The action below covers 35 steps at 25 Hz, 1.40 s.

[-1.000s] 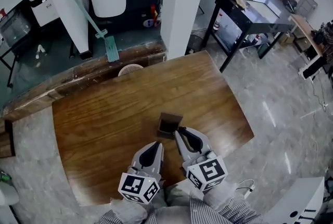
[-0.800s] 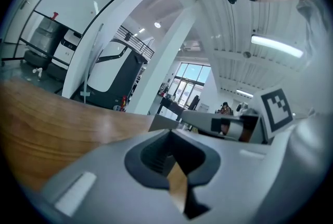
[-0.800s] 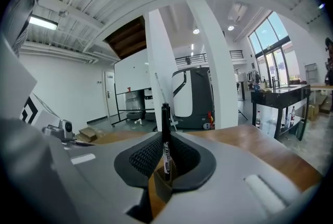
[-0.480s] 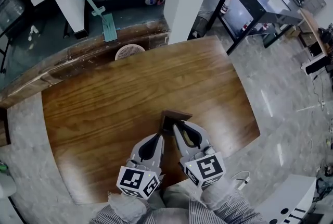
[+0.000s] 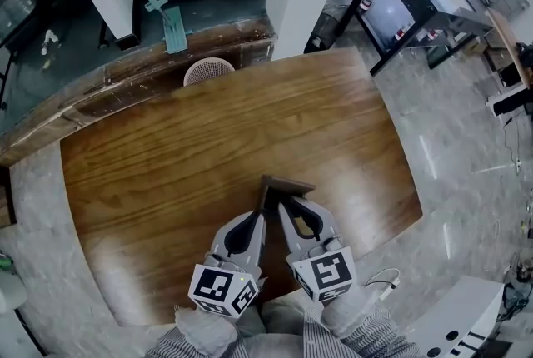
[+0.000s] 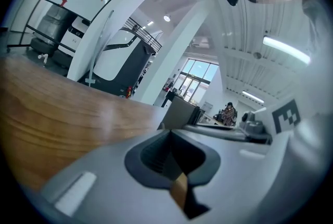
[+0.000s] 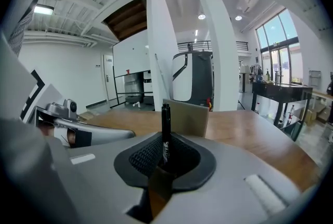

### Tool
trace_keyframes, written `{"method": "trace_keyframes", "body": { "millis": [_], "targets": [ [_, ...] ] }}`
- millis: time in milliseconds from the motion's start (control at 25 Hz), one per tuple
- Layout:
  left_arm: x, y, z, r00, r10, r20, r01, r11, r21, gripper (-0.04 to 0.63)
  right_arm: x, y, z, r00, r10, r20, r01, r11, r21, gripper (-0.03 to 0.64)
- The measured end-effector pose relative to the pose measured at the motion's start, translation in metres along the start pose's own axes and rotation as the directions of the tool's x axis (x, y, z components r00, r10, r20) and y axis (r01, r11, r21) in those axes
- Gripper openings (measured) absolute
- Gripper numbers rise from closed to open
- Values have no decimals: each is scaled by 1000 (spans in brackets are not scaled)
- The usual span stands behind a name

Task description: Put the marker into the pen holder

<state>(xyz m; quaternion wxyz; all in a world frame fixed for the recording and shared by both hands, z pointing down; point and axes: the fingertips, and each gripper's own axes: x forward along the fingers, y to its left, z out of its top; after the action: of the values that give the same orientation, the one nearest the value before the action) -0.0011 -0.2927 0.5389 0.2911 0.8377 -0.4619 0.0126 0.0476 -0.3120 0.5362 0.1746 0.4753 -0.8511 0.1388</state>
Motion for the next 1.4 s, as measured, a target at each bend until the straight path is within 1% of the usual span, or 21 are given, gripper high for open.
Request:
{"method": "trace_keyframes", "body": {
  "millis": [160, 240, 480, 600, 720, 920, 1160, 1400],
  "targets": [
    [-1, 3, 2, 1000, 4, 3, -4, 1000, -5, 5, 2, 1, 0, 999, -13, -44, 11, 999, -33, 37],
    [-1, 4, 5, 1000, 4, 6, -4, 1000, -12, 5, 4, 2, -1, 999, -9, -33, 7, 999, -51, 37],
    [-3, 6, 5, 1000, 7, 3, -7, 1000, -11, 5, 8, 6, -6, 996, -19, -86, 3, 984, -177, 38],
    [-4, 8, 5, 1000, 9, 0, -9, 1000, -9, 5, 8, 9, -5, 995, -15, -98, -6, 978, -207, 38],
    [-5, 7, 5, 1000, 9, 1, -9, 1000, -3, 5, 8, 13, -1, 994, -8, -108, -21, 965, -262, 38],
    [-5, 9, 4, 1000, 10, -4, -10, 1000, -9, 5, 14, 16, -5, 990, -11, -139, -31, 956, -293, 40],
    [-6, 11, 5, 1000, 7, -3, -7, 1000, -9, 5, 17, 20, -12, 977, -21, -214, -62, 925, -374, 43],
    [-7, 12, 6, 1000, 6, -7, -6, 1000, -9, 5, 18, 19, -12, 969, -27, -247, -72, 921, -383, 43]
  ]
}}
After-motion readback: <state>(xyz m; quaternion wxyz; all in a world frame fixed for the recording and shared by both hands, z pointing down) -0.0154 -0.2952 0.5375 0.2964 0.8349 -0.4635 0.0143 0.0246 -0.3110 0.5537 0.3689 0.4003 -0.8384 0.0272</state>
